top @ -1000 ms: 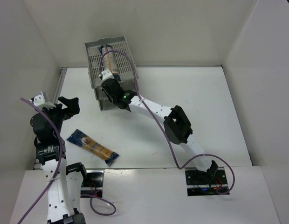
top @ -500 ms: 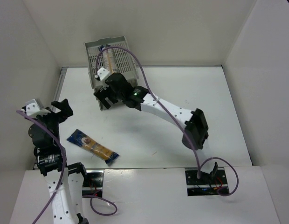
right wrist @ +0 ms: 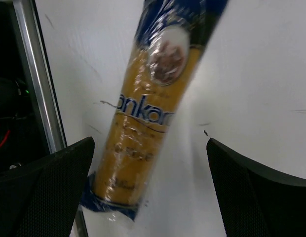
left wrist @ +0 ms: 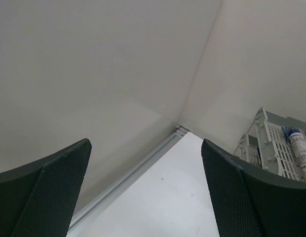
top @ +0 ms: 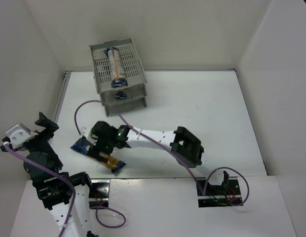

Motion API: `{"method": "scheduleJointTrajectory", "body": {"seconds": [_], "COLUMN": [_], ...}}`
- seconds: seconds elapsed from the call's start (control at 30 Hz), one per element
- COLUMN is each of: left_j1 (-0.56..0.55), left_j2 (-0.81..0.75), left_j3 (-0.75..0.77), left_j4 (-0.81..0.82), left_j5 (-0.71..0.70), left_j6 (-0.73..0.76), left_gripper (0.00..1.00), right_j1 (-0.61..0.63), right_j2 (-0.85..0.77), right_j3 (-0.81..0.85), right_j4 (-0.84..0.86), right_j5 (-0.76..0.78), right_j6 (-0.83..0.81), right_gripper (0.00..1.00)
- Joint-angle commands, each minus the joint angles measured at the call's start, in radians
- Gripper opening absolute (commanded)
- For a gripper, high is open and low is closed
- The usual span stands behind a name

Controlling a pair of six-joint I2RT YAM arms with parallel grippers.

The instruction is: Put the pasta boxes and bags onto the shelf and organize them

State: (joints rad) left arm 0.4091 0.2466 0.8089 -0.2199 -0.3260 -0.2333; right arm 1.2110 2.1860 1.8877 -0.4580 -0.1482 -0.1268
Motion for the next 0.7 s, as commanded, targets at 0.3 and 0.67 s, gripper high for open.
{"method": "scheduleJointTrajectory", "body": {"seconds": [0.3, 0.67], "left_j1": [-0.11, -0.119], "left_j2": [-0.027, -0.036], "left_j3": [0.079, 0.049], "left_j4": [-0.085, -0.076], "left_j5": [-0.061, -0.048], "left_j6": [0.043, 0.034], "left_gripper": [0.99, 0.99], "right_j1": [0.078, 0.123], "right_j2": [0.15, 0.233], "right_j3": [-0.009, -0.039], "right_j4": [0.091, 0.091], "right_j5": [0.222, 0.237], "right_j6": [0.173, 0.144], "right_gripper": [0.99, 0.84]}}
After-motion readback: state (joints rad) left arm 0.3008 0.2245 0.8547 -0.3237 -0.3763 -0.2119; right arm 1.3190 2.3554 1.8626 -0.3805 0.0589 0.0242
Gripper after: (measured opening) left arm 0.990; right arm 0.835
